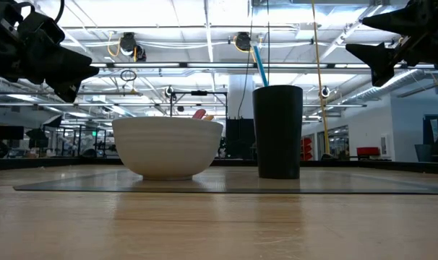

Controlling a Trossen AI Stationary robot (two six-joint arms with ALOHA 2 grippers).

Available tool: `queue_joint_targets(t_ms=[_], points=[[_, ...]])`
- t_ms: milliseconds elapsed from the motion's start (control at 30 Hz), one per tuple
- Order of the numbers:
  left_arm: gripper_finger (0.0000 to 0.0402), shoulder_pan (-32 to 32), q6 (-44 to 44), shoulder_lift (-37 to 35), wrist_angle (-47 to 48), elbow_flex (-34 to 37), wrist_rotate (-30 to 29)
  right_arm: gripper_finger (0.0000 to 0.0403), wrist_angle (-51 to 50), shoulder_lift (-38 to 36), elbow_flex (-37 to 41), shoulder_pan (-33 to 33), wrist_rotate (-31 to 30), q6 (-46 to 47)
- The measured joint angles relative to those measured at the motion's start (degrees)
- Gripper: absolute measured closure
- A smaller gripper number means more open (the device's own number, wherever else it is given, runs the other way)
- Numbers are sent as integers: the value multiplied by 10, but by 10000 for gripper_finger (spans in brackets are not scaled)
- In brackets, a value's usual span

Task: Pick & Place Utensil
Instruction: Return to Home Position

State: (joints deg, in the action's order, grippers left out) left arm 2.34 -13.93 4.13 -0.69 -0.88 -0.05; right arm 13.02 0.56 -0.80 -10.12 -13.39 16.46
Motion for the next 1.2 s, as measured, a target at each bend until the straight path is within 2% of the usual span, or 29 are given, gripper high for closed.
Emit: queue_joint_targets(t_ms=[1200], points=[[289,0,0,0,0,0,0,149,0,0,0,0,0,0]])
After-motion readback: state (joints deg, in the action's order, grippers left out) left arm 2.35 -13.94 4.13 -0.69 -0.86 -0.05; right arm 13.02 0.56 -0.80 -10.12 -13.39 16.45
